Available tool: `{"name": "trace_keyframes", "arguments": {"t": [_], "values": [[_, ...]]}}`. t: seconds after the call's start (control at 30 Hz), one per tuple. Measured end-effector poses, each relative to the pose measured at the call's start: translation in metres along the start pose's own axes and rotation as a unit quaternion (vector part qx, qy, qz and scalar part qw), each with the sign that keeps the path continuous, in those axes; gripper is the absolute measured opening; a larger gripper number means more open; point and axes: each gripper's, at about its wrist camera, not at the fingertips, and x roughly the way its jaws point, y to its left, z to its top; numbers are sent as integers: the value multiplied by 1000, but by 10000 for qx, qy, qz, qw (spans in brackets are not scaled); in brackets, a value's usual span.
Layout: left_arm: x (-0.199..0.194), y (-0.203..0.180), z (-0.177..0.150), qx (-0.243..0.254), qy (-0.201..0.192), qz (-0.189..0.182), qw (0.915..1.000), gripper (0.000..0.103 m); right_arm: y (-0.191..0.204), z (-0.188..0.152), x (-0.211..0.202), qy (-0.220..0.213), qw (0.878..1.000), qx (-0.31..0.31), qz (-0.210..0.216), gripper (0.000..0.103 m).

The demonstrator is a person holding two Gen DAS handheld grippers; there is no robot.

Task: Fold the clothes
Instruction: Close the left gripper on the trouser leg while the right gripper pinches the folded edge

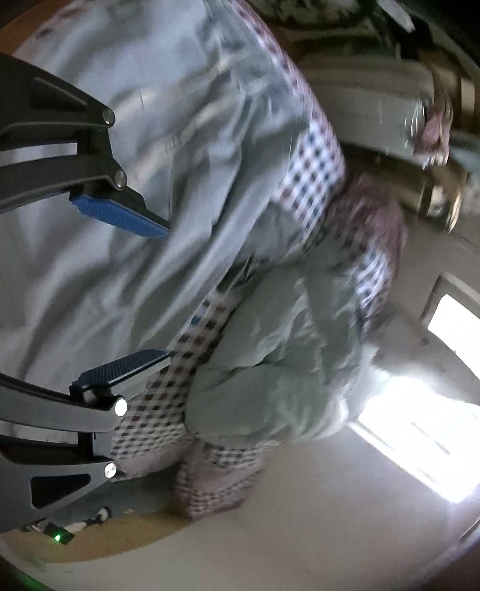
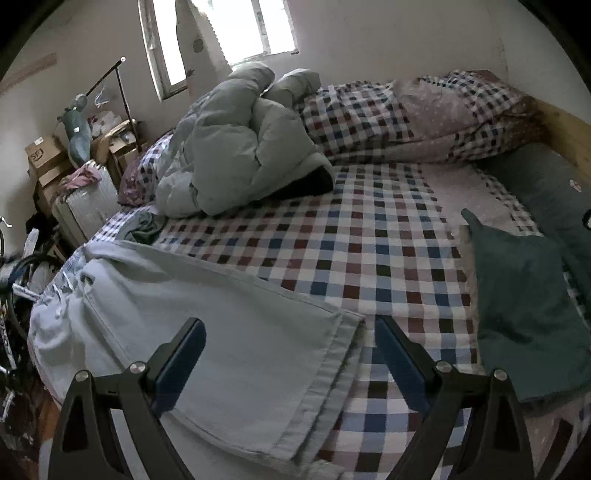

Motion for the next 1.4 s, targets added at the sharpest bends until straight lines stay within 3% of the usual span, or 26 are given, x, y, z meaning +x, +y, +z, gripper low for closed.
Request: {"name": "trace_keyframes", "arguments": {"t": [0.17, 0.3, 0.57, 0.77, 0.97, 1.07, 1.17, 1.4], "values": [[82, -43, 14, 66, 618, 113, 9980, 67, -27, -6, 25, 116, 9998, 105, 105, 95], [152, -55, 20, -15, 1202, 369, 9921, 67, -41, -8, 46, 234, 9994, 188, 163, 92], [236, -52, 26, -13, 1584, 1055, 9817, 67, -58, -5, 83, 338, 9988, 142, 336, 92], [267, -50, 31, -72, 1723, 1347, 9758, 67, -71, -1, 111, 402, 9971, 393, 504, 89], [288, -43, 29, -325, 1960, 1813, 9631, 63, -71, 0, 135, 608, 9959, 247, 626, 86], [293, -38, 28, -507, 2003, 1997, 9578, 56, -73, 1, 142, 671, 9952, 235, 676, 85], [293, -36, 28, -531, 2010, 2152, 9542, 39, -76, 2, 148, 703, 9947, 271, 695, 86], [284, -31, 29, -429, 1940, 2205, 9549, 17, -81, -3, 161, 861, 9924, 262, 834, 85]]}}
